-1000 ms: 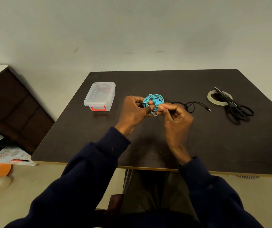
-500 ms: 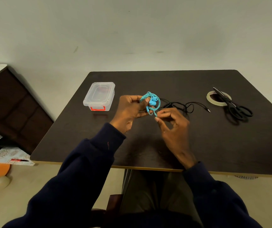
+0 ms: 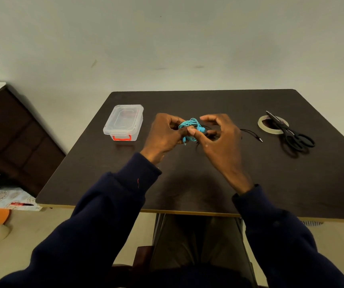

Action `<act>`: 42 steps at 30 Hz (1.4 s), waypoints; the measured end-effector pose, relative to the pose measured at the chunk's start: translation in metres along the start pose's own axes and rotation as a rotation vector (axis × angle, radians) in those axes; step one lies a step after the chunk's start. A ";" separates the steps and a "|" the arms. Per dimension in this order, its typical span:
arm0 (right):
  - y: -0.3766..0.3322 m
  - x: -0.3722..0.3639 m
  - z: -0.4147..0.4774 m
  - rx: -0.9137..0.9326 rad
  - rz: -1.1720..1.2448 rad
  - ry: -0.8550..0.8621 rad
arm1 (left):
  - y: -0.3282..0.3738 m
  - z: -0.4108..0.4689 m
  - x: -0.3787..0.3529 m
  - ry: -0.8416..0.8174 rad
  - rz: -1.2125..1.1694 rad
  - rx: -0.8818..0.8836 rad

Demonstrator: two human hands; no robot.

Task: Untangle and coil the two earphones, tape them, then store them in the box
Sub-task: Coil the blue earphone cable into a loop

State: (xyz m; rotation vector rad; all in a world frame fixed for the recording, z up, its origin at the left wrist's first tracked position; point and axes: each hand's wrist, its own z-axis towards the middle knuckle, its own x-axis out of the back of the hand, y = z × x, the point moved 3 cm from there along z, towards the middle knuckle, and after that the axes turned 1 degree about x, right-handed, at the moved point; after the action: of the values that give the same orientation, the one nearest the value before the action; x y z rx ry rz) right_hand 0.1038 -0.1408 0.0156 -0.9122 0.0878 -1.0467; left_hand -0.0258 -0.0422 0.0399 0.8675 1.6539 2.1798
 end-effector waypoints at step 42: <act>0.036 -0.003 -0.006 -0.653 0.956 -0.371 | 0.003 0.002 0.001 -0.233 -0.085 0.052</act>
State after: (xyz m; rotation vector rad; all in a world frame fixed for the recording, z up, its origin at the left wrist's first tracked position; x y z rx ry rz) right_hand 0.1247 -0.1356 -0.0137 -1.4261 0.5212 0.0760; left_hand -0.0249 -0.0414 0.0435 1.0037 1.6084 1.9067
